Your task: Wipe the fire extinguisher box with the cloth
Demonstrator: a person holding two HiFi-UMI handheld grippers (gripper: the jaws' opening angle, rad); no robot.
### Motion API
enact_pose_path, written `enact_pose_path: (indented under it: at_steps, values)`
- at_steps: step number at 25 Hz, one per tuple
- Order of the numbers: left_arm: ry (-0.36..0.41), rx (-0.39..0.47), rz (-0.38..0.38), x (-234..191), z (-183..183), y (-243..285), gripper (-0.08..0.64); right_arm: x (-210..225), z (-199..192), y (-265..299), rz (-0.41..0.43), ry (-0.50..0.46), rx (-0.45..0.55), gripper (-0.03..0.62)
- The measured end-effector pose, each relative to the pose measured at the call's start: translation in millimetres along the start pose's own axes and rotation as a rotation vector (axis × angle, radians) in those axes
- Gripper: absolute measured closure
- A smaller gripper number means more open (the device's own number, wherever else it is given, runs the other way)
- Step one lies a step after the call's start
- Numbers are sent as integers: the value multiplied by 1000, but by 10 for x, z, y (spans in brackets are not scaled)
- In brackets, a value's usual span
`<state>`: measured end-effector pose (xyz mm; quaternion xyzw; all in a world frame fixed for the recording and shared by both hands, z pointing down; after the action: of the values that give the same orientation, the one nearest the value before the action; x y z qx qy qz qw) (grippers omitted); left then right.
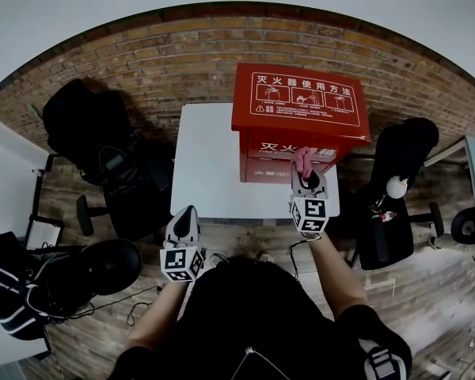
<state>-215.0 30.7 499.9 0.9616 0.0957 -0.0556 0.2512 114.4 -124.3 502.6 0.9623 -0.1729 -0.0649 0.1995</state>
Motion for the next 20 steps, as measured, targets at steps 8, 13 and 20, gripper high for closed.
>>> enact_pose_path:
  at_steps: [8,13,20]
  values:
    - [1,-7,-22,-87,11,36,541,-72,26,17,1,11,-8,482]
    - [1,-7,-37,-147,3,53,541,-134,39,33,12,23,-9,481]
    - [-5,-8,-51,-307,-27,36,541,-334,117,85,28,-15,-10,480]
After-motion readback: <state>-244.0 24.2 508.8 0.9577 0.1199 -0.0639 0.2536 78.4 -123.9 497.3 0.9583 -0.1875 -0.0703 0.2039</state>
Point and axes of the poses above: the fingertips, and each gripper's own axes: y forward along the fingers, x to its right, z out of its top, the point moved 7 cm from there along -y, backward along the fingers, and after that the axes turned 15 degrees about -x, right-handed, at the moved point
